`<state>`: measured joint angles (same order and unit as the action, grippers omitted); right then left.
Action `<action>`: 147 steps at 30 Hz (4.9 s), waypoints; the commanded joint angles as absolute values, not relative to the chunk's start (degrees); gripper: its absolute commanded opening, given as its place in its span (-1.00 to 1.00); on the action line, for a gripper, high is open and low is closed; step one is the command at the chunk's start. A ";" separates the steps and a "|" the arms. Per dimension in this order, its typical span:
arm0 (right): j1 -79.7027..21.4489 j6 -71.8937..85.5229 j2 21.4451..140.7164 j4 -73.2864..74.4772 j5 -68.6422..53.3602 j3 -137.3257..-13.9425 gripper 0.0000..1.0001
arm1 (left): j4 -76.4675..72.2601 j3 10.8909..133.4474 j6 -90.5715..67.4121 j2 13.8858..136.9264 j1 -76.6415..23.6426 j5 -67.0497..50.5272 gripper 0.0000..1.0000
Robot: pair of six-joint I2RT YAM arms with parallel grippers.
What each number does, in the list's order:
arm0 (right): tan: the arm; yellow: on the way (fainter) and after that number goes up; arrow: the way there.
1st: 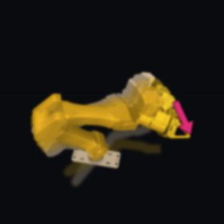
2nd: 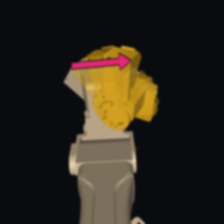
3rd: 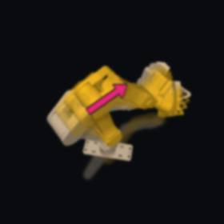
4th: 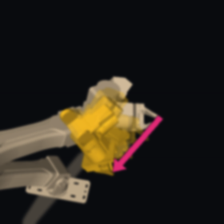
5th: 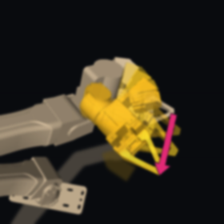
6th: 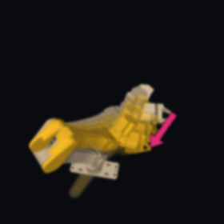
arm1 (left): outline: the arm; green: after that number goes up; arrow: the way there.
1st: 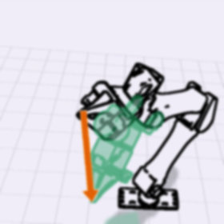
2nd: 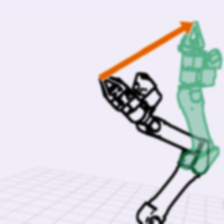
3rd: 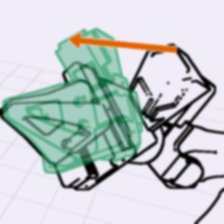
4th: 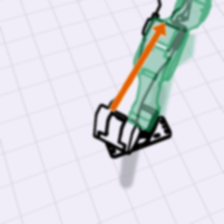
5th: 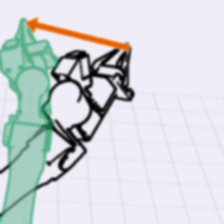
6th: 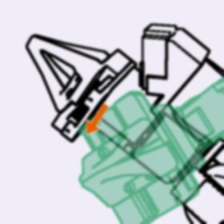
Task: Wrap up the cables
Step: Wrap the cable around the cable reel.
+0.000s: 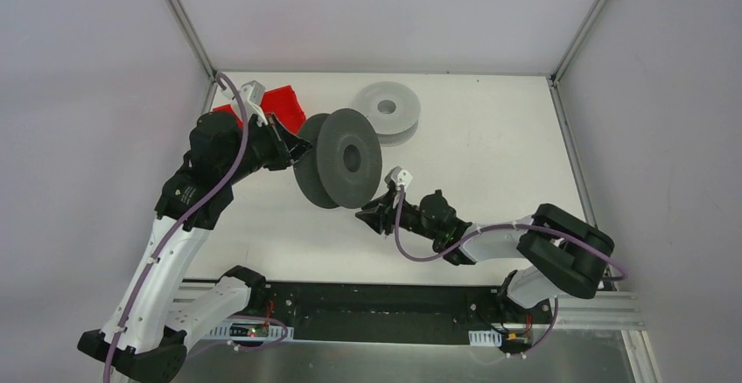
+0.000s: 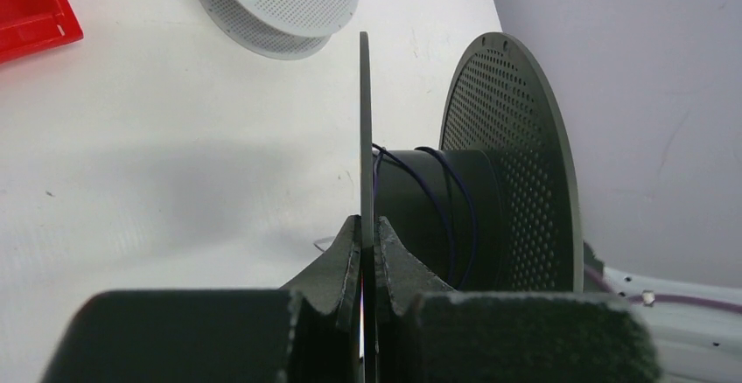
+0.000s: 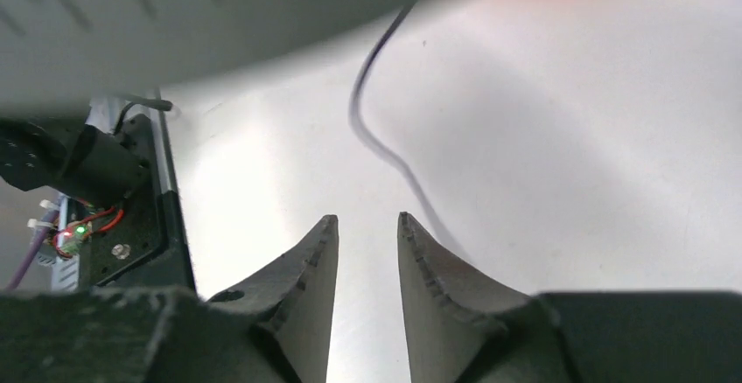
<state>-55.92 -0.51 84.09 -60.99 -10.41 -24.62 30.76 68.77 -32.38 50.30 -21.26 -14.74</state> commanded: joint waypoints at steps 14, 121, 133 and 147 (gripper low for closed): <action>-61.71 -3.26 94.89 -76.39 9.77 -21.99 -0.18 | 18.05 66.26 -38.42 46.31 -20.76 -7.53 -1.00; -42.54 -10.72 67.86 -16.62 -24.03 -45.01 -0.87 | 31.83 68.99 -3.79 60.02 -17.96 -47.43 -1.00; -42.54 -1.89 64.05 -36.23 -23.19 -35.05 -0.91 | 18.41 66.18 -18.04 59.74 -16.14 -48.22 -1.00; -42.77 8.30 63.07 -50.46 -16.21 -29.19 -0.77 | -3.56 56.78 -39.88 57.14 -14.95 -41.72 -1.00</action>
